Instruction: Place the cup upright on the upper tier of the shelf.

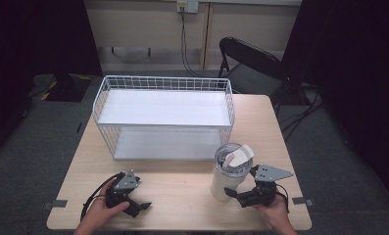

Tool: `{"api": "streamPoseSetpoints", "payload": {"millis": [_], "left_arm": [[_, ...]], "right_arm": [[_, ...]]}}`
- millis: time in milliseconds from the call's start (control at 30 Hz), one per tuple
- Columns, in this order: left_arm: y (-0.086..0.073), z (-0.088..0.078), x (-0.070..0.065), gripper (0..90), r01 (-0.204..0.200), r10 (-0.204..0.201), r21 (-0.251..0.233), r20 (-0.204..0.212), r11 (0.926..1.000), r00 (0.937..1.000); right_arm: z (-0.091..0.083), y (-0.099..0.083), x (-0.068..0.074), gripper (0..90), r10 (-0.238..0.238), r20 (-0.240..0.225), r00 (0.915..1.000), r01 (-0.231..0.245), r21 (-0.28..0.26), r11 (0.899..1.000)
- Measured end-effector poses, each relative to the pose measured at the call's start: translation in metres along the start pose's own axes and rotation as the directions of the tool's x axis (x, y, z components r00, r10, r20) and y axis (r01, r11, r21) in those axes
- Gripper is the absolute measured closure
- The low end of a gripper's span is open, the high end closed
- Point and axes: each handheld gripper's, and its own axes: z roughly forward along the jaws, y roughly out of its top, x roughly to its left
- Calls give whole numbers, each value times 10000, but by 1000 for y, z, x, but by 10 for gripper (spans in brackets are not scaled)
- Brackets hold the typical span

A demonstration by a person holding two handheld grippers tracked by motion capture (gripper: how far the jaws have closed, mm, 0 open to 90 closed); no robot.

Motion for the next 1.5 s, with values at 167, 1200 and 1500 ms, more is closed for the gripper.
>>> {"api": "streamPoseSetpoints", "payload": {"millis": [167,1200,1500], "left_arm": [[0,0,0,0,5,-5,2,-4,10000,10000],[0,0,0,0,11,-11,-3,-23,10000,10000],[0,0,0,0,9,-9,-3,-20,10000,10000]], "right_arm": [[7,-2,2,93,-305,204,9993,310,-220,9993],[26,-8,-2,81,-318,-166,9994,298,-1071,9938],[27,-4,-3,97,-371,-295,9989,334,-1172,9925]]}}
